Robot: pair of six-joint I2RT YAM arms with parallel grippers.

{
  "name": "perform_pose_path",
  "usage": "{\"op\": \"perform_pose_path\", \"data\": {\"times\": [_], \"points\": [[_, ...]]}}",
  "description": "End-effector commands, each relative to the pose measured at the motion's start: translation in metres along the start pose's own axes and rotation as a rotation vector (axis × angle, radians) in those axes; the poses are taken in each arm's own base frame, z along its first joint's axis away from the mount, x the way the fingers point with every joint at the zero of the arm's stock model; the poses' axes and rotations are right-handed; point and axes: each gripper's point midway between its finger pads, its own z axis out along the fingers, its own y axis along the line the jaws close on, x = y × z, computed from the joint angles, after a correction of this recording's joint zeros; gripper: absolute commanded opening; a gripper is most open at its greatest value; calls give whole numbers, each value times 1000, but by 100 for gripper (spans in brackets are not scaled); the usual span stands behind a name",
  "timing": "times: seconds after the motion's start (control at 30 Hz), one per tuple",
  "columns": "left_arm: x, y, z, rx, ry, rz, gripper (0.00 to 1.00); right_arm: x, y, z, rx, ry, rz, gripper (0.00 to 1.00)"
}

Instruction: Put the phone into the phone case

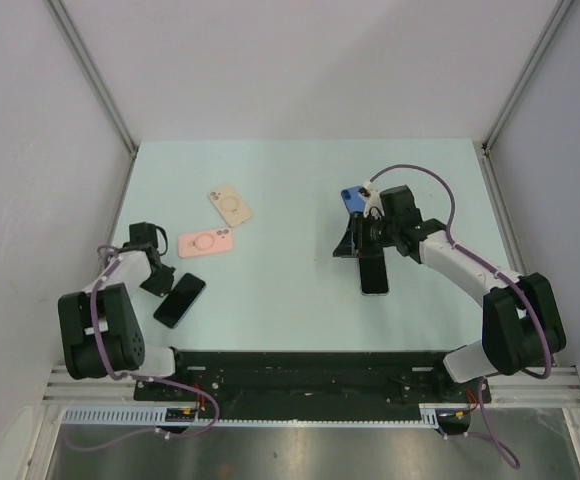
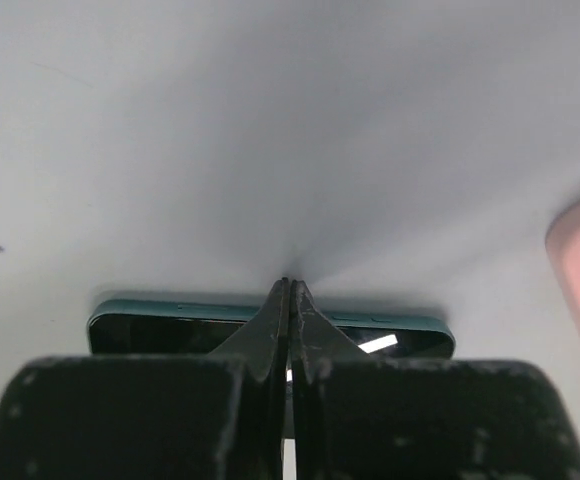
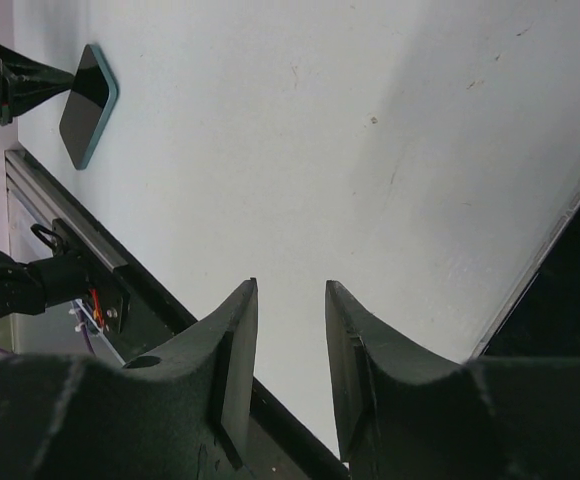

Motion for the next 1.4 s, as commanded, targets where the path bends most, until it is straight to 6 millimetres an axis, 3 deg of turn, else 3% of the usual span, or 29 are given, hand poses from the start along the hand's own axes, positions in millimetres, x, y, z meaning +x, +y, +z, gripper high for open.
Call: {"op": "perform_pose_path", "data": {"times": [0.0, 0.17, 0.3, 0.37, 0.5, 0.57, 0.63, 0.8, 0.83, 1.03, 1.2, 1.37], "points": [[80, 16, -5, 39, 243, 110, 0, -12, 3, -7, -19, -49, -26, 38], [133, 10, -28, 131, 308, 239, 0, -11, 3, -3, -26, -42, -15, 37], [152, 4, -45, 187, 334, 302, 0, -6, 7, 3, -23, -30, -14, 37], [139, -1, -46, 199, 268, 334, 0, 1, 12, 9, -29, -23, -4, 38], [106, -10, -60, 212, 118, 330, 0, 34, 49, 31, -96, 52, -43, 37], [95, -5, -68, 184, 75, 307, 6, 47, 59, 41, -108, 82, -51, 38], [83, 1, -77, 175, 22, 241, 6, 57, 70, 47, -119, 97, -73, 37], [70, 30, -93, 134, -36, 159, 0, 66, 76, 57, -133, 120, -73, 38], [63, 45, -96, 70, -54, 108, 0, 67, 78, 57, -138, 119, -75, 38], [32, 77, -86, -92, -43, -6, 0, 63, 81, 56, -153, 109, -80, 38], [24, 94, -79, -232, -47, -68, 0, 69, 78, 57, -132, 122, -84, 38], [50, 95, -61, -270, 72, -58, 0, 73, 77, 60, -128, 133, -93, 38]]}}
